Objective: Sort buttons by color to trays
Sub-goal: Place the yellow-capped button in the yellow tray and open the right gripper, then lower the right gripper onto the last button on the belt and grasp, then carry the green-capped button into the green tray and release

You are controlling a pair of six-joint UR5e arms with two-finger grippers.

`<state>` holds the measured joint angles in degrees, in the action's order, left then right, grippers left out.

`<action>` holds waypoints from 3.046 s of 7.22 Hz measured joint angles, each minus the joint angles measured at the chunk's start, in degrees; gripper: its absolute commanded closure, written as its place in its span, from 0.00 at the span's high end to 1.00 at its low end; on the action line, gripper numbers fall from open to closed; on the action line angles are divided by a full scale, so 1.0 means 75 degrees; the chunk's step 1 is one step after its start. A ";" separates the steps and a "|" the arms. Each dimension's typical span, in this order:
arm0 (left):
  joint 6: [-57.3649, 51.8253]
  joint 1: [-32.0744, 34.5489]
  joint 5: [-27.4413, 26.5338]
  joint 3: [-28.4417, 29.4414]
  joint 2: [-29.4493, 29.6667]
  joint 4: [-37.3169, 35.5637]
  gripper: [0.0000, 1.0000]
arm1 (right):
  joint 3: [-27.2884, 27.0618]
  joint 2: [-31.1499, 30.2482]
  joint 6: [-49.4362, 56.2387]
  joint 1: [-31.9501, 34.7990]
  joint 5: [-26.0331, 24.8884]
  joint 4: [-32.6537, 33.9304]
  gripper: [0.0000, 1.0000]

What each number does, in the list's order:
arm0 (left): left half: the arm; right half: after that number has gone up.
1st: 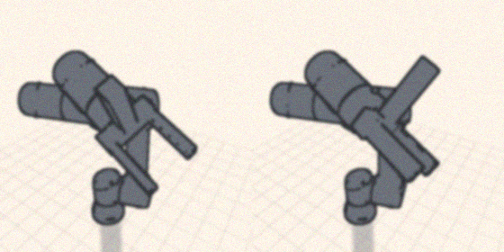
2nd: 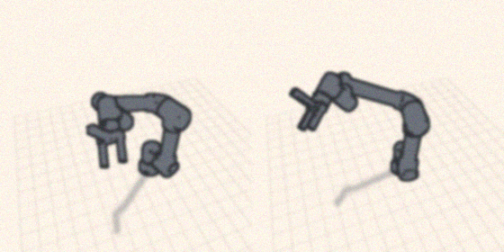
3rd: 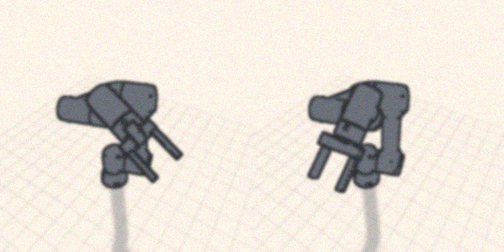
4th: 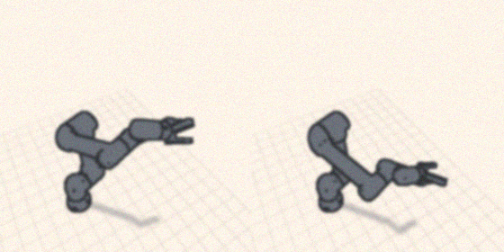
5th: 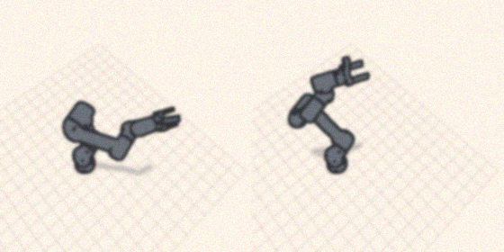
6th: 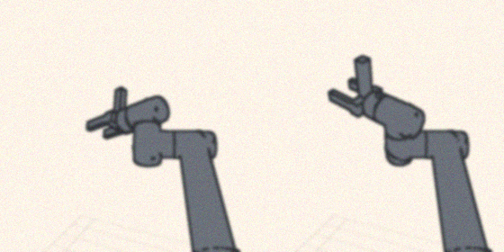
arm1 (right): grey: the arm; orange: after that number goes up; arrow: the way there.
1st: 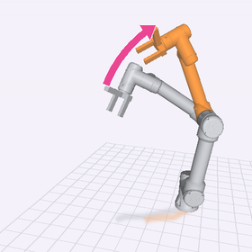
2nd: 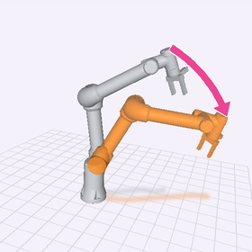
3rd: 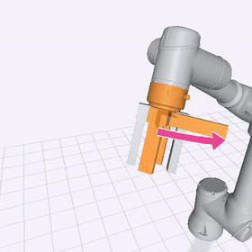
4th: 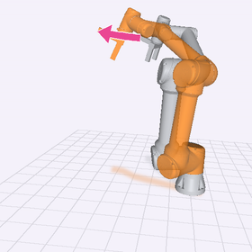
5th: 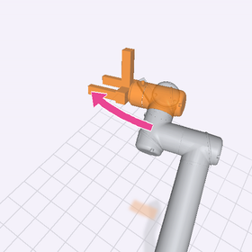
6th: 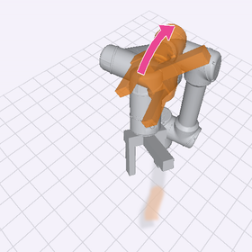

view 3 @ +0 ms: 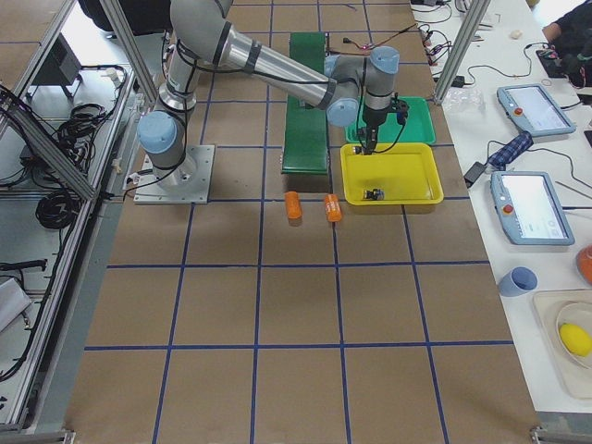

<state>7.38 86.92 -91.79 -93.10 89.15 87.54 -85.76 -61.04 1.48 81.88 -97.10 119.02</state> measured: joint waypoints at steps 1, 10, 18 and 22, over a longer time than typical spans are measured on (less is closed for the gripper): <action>0.0000 0.0000 0.0002 0.0001 -0.0002 0.0000 1.00 | 0.0146 0.0209 0.0057 -0.0095 0.0000 0.0056 0.59; -0.0008 -0.0001 -0.0023 0.0019 0.0069 0.0015 1.00 | -0.0851 -0.1505 -0.0724 0.1229 0.0643 -0.1531 1.00; -0.0023 0.0000 -0.0047 -0.0003 -0.0002 0.0019 1.00 | -0.2220 -0.1509 -0.1782 0.2127 0.0879 -0.2060 0.00; -0.0027 0.0000 -0.0052 -0.0005 -0.0026 0.0023 1.00 | -0.2052 -0.1448 -0.1851 0.2094 0.0630 -0.1995 0.00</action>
<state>7.18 86.92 -92.18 -93.14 88.95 87.71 -101.15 -71.89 -12.41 97.59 -92.37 104.06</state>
